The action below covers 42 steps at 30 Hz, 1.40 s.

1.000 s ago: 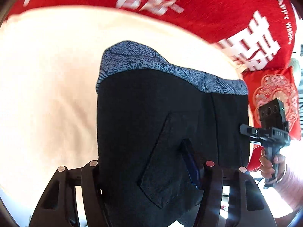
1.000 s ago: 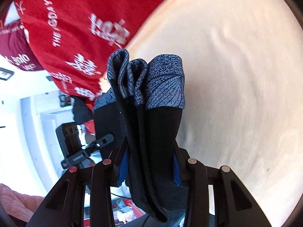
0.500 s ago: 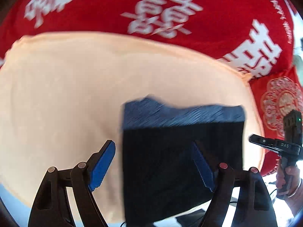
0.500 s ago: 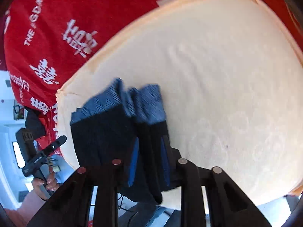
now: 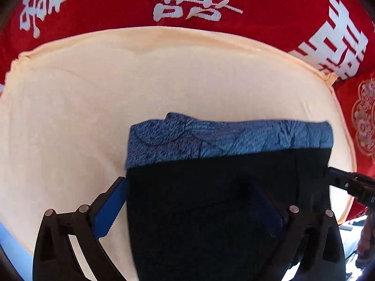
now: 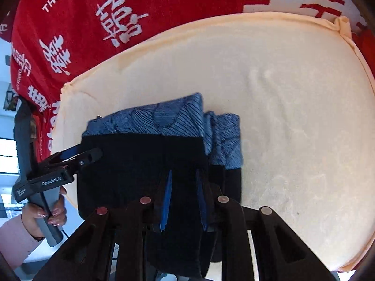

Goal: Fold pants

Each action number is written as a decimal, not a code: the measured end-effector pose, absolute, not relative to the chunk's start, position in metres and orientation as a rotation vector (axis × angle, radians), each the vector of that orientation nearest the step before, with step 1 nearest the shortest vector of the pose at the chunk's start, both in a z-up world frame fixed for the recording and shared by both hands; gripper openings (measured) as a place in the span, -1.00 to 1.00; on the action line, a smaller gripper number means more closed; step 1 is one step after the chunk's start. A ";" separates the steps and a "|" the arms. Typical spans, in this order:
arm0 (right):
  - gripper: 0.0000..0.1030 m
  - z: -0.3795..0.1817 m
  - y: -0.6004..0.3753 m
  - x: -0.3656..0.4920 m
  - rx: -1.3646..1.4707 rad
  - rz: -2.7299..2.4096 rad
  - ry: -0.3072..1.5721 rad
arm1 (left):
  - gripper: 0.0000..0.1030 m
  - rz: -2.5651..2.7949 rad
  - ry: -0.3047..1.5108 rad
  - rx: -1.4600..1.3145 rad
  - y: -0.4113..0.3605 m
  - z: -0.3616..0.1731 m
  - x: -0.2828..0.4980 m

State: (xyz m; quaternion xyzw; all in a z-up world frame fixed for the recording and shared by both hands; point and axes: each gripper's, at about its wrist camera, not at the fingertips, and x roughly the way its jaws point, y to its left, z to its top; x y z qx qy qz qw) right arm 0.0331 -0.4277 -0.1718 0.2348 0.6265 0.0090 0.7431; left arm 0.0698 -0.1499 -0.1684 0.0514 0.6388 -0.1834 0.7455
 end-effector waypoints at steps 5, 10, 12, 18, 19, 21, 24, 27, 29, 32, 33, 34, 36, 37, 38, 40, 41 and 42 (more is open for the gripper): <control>-0.14 -0.168 -0.438 0.004 0.605 -0.031 1.395 | 0.98 -0.364 1.406 0.204 -0.149 -0.152 0.048; 0.19 -0.151 -0.423 -0.023 0.611 -0.058 1.413 | 0.98 -0.365 1.433 0.250 -0.148 -0.134 0.020; 0.29 -0.141 -0.416 -0.032 0.620 -0.063 1.411 | 0.98 -0.393 1.446 0.259 -0.147 -0.126 0.006; 0.55 -0.109 -0.391 -0.052 0.599 -0.102 1.400 | 0.98 -0.424 1.405 0.294 -0.145 -0.091 -0.024; 0.57 -0.103 -0.386 -0.055 0.579 -0.118 1.399 | 0.98 -0.416 1.402 0.305 -0.144 -0.087 -0.026; 0.69 -0.092 -0.377 -0.059 0.535 -0.157 1.393 | 0.98 -0.410 1.404 0.310 -0.140 -0.078 -0.031; 0.93 -0.079 -0.366 -0.064 0.509 -0.205 1.405 | 0.98 -0.409 1.409 0.304 -0.133 -0.065 -0.036; 0.93 -0.066 -0.353 -0.071 0.490 -0.213 1.415 | 0.98 -0.412 1.392 0.320 -0.127 -0.051 -0.041; 0.93 -0.059 -0.344 -0.074 0.470 -0.213 1.422 | 0.98 -0.417 1.378 0.334 -0.125 -0.044 -0.046; 0.93 -0.051 -0.333 -0.080 0.470 -0.218 1.430 | 0.98 -0.432 1.362 0.337 -0.122 -0.034 -0.050; 0.93 -0.048 -0.330 -0.082 0.472 -0.223 1.429 | 0.98 -0.437 1.360 0.334 -0.120 -0.031 -0.052; 0.93 -0.045 -0.328 -0.084 0.473 -0.228 1.426 | 0.98 -0.438 1.358 0.333 -0.119 -0.029 -0.052; 0.93 -0.040 -0.326 -0.085 0.476 -0.232 1.421 | 0.98 -0.437 1.350 0.335 -0.117 -0.026 -0.053; 0.93 -0.037 -0.326 -0.085 0.474 -0.234 1.417 | 0.98 -0.437 1.341 0.335 -0.116 -0.023 -0.054; 0.93 -0.034 -0.326 -0.084 0.468 -0.235 1.412 | 0.98 -0.438 1.336 0.334 -0.115 -0.021 -0.055; 0.93 -0.029 -0.327 -0.083 0.455 -0.240 1.399 | 0.98 -0.432 1.323 0.337 -0.114 -0.018 -0.056; 0.93 -0.026 -0.328 -0.082 0.451 -0.240 1.392 | 0.98 -0.425 1.319 0.337 -0.114 -0.017 -0.057; 0.93 -0.024 -0.329 -0.080 0.449 -0.237 1.387 | 0.98 -0.417 1.315 0.335 -0.114 -0.016 -0.058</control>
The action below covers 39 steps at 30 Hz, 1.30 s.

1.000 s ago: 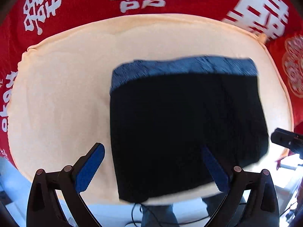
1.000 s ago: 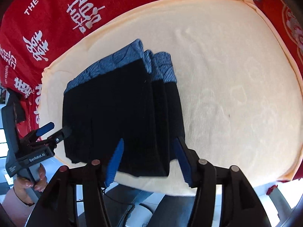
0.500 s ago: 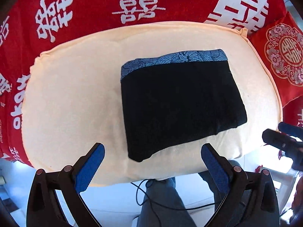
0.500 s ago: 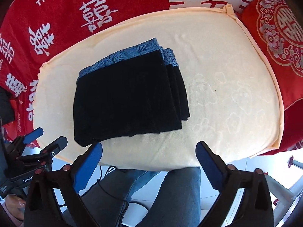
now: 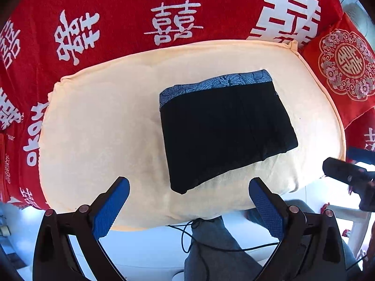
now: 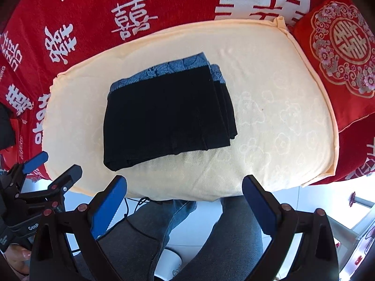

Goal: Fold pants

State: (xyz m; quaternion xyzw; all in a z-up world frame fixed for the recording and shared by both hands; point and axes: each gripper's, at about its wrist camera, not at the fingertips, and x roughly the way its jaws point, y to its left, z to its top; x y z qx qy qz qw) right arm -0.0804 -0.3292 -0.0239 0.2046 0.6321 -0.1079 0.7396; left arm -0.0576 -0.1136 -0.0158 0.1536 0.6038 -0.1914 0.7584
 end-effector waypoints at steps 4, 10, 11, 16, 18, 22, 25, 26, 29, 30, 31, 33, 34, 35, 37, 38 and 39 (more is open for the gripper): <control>0.93 -0.019 -0.333 -0.075 0.430 -0.218 1.396 | 0.98 -0.369 1.303 0.310 -0.112 -0.007 -0.060; 0.93 -0.003 -0.346 -0.081 0.362 -0.202 1.390 | 0.98 -0.315 1.328 0.273 -0.126 -0.004 -0.074; 0.93 0.000 -0.348 -0.084 0.348 -0.201 1.383 | 0.98 -0.317 1.331 0.280 -0.131 -0.004 -0.078; 0.93 -0.004 -0.359 -0.091 0.314 -0.180 1.411 | 0.98 -0.287 1.302 0.339 -0.149 0.007 -0.095; 0.93 -0.004 -0.363 -0.091 0.322 -0.169 1.410 | 0.98 -0.274 1.300 0.328 -0.151 0.011 -0.097; 0.93 -0.002 -0.365 -0.089 0.326 -0.146 1.407 | 0.98 -0.235 1.303 0.320 -0.149 0.014 -0.101; 0.93 -0.004 -0.359 -0.088 0.308 -0.125 1.417 | 0.98 -0.216 1.309 0.315 -0.147 0.014 -0.103; 0.93 -0.004 -0.359 -0.088 0.303 -0.121 1.419 | 0.98 -0.213 1.310 0.314 -0.147 0.014 -0.103; 0.93 -0.004 -0.360 -0.088 0.308 -0.120 1.419 | 0.98 -0.207 1.316 0.322 -0.148 0.013 -0.103; 0.93 -0.004 -0.362 -0.088 0.313 -0.121 1.420 | 0.98 -0.206 1.315 0.324 -0.149 0.013 -0.102; 0.93 -0.004 -0.363 -0.088 0.319 -0.122 1.420 | 0.98 -0.206 1.310 0.329 -0.150 0.014 -0.101; 0.93 -0.005 -0.365 -0.088 0.327 -0.126 1.420 | 0.98 -0.208 1.306 0.338 -0.151 0.014 -0.100; 0.93 -0.005 -0.366 -0.088 0.330 -0.128 1.421 | 0.98 -0.210 1.305 0.341 -0.152 0.014 -0.099; 0.93 -0.006 -0.366 -0.087 0.332 -0.130 1.423 | 0.98 -0.214 1.304 0.345 -0.153 0.014 -0.099; 0.93 -0.007 -0.367 -0.086 0.332 -0.132 1.428 | 0.98 -0.221 1.302 0.351 -0.154 0.014 -0.097; 0.93 -0.008 -0.366 -0.085 0.332 -0.132 1.431 | 0.98 -0.224 1.304 0.352 -0.154 0.014 -0.097; 0.93 -0.009 -0.366 -0.085 0.330 -0.130 1.435 | 0.98 -0.226 1.306 0.353 -0.155 0.013 -0.096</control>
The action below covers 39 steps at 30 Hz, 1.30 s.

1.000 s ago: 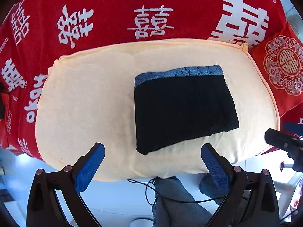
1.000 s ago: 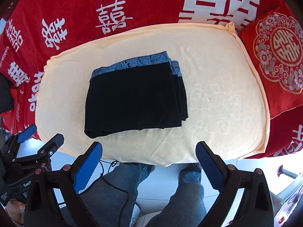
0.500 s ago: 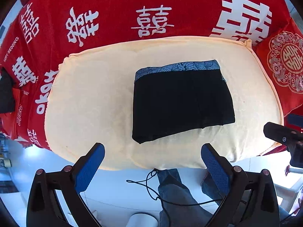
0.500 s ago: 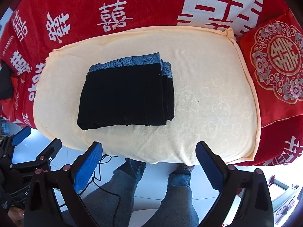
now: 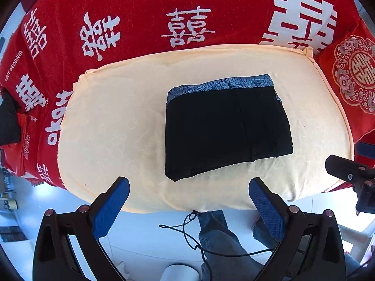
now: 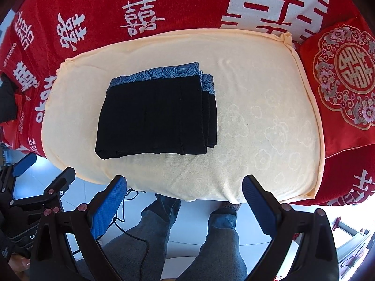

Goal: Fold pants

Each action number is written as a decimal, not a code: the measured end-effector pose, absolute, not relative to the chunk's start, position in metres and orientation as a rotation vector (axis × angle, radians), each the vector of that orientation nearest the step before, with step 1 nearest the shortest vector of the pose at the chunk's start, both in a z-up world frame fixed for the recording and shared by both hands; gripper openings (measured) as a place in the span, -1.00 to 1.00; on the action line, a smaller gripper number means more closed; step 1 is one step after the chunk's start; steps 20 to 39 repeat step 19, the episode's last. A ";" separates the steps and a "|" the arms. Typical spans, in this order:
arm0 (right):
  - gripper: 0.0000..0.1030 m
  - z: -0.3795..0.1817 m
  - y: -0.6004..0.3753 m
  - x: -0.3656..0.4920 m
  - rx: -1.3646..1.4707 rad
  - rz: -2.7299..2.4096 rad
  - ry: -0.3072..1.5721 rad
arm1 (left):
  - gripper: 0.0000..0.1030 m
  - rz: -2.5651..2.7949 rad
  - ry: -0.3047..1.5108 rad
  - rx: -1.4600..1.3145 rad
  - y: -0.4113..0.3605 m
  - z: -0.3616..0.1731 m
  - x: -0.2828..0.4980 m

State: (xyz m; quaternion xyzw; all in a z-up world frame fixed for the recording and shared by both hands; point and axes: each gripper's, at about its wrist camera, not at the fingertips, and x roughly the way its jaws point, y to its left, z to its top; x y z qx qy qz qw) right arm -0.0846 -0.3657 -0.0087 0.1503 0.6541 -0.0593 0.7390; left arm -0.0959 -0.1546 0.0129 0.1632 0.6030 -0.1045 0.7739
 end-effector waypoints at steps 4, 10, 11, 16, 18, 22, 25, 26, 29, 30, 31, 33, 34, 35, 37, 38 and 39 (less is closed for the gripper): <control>0.93 -0.010 -0.364 -0.083 0.324 -0.120 1.442 | 0.98 -0.222 1.312 0.360 -0.156 0.011 -0.094; 0.93 -0.010 -0.366 -0.082 0.327 -0.124 1.437 | 0.98 -0.238 1.325 0.352 -0.157 0.008 -0.093; 0.93 -0.010 -0.366 -0.082 0.328 -0.123 1.436 | 0.98 -0.238 1.327 0.350 -0.158 0.008 -0.093; 0.93 -0.010 -0.365 -0.082 0.326 -0.118 1.438 | 0.98 -0.266 1.331 0.311 -0.155 0.009 -0.093; 0.93 -0.010 -0.364 -0.081 0.326 -0.113 1.438 | 0.98 -0.285 1.319 0.292 -0.155 0.013 -0.094; 0.93 -0.010 -0.363 -0.081 0.326 -0.111 1.438 | 0.98 -0.285 1.311 0.299 -0.156 0.014 -0.094; 0.93 -0.010 -0.363 -0.081 0.326 -0.111 1.438 | 0.98 -0.285 1.311 0.299 -0.156 0.014 -0.094; 0.93 -0.010 -0.363 -0.081 0.326 -0.111 1.438 | 0.98 -0.285 1.311 0.299 -0.156 0.014 -0.094; 0.93 -0.010 -0.363 -0.081 0.326 -0.111 1.438 | 0.98 -0.285 1.311 0.299 -0.156 0.014 -0.094; 0.93 -0.010 -0.363 -0.081 0.326 -0.111 1.438 | 0.98 -0.285 1.311 0.299 -0.156 0.014 -0.094; 0.93 -0.010 -0.363 -0.081 0.326 -0.111 1.438 | 0.98 -0.285 1.311 0.299 -0.156 0.014 -0.094; 0.93 -0.010 -0.363 -0.081 0.326 -0.111 1.438 | 0.98 -0.285 1.311 0.299 -0.156 0.014 -0.094; 0.93 -0.010 -0.363 -0.081 0.326 -0.111 1.438 | 0.98 -0.285 1.311 0.299 -0.156 0.014 -0.094; 0.93 -0.010 -0.363 -0.081 0.326 -0.111 1.438 | 0.98 -0.285 1.311 0.299 -0.156 0.014 -0.094; 0.93 -0.010 -0.363 -0.081 0.326 -0.111 1.438 | 0.98 -0.285 1.311 0.299 -0.156 0.014 -0.094; 0.93 -0.010 -0.363 -0.081 0.326 -0.111 1.438 | 0.98 -0.285 1.311 0.299 -0.156 0.014 -0.094; 0.93 -0.010 -0.363 -0.081 0.326 -0.111 1.438 | 0.98 -0.285 1.311 0.299 -0.156 0.014 -0.094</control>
